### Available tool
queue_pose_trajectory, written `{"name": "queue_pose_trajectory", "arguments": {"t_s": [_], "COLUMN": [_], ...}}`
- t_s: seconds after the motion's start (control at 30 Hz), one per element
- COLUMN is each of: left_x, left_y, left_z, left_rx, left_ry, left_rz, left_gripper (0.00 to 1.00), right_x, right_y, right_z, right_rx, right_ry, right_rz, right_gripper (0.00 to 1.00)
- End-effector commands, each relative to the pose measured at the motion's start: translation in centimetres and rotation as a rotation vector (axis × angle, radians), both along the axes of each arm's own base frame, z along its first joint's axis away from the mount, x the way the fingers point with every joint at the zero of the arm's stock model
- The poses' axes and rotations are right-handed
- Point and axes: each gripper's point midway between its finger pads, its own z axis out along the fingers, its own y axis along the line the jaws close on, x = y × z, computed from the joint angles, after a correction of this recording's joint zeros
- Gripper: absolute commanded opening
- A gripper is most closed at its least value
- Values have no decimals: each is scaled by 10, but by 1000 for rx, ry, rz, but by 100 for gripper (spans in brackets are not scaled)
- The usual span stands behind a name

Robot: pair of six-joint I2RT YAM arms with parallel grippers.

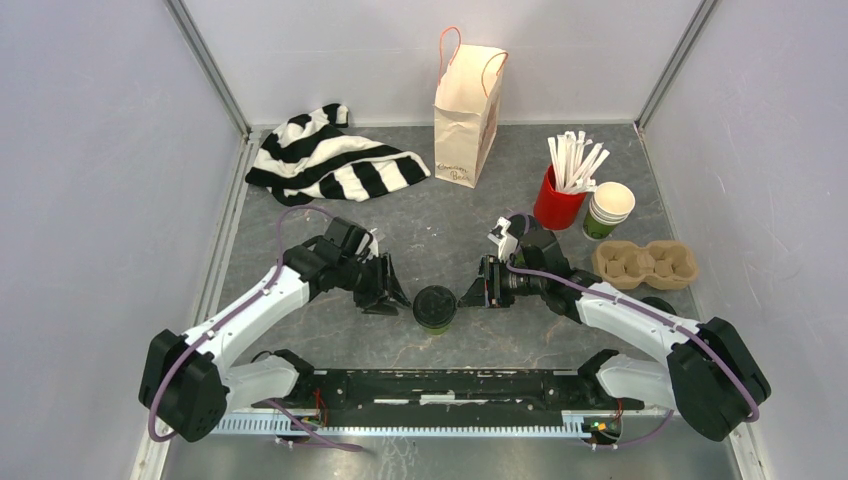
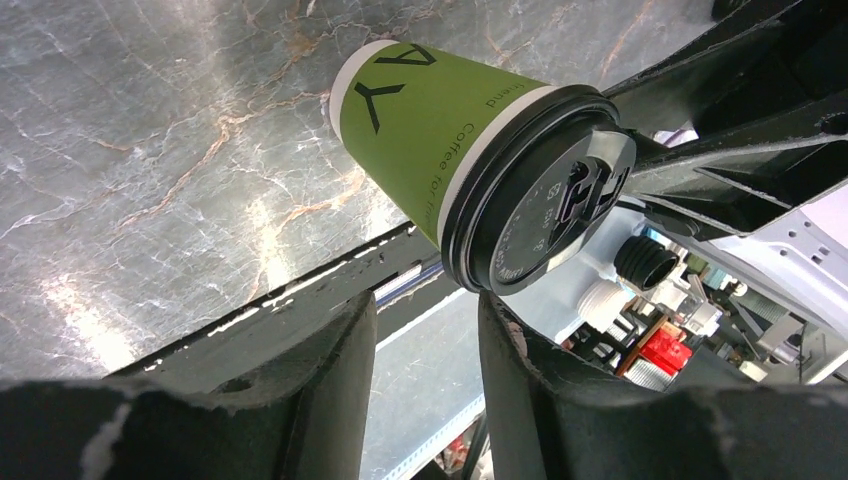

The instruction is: Pack the takeout coffee

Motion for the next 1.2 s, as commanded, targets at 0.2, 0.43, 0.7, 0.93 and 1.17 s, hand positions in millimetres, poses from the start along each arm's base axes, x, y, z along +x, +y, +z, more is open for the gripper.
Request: {"name": "queue_pose_trajectory", "arguments": {"t_s": [0.2,0.43,0.7,0.93,1.17], "left_x": [5,7,6,6,6], "left_y": [-11,-10,-8,-8,-6], "left_z": [0,-6,-11,-16,-20], "left_rx": [-62,-46,-30,-18,-6], "left_ry": [-8,1,4,15,22], "left_rz": [-37,-39,-39,-47,-49], "left_gripper": [49,48,45,45,45], "right_x": [7,8,10,10,8], "right_y": [7,9,11,11,10], "right_z": [19,22,25,26,16], "right_rx": [53,63,73,77,65], "right_ry": [-50,-52,-48,-45,-31], "right_rz": [15,16,12,10,6], "right_gripper": [50,50,49,49,48]}}
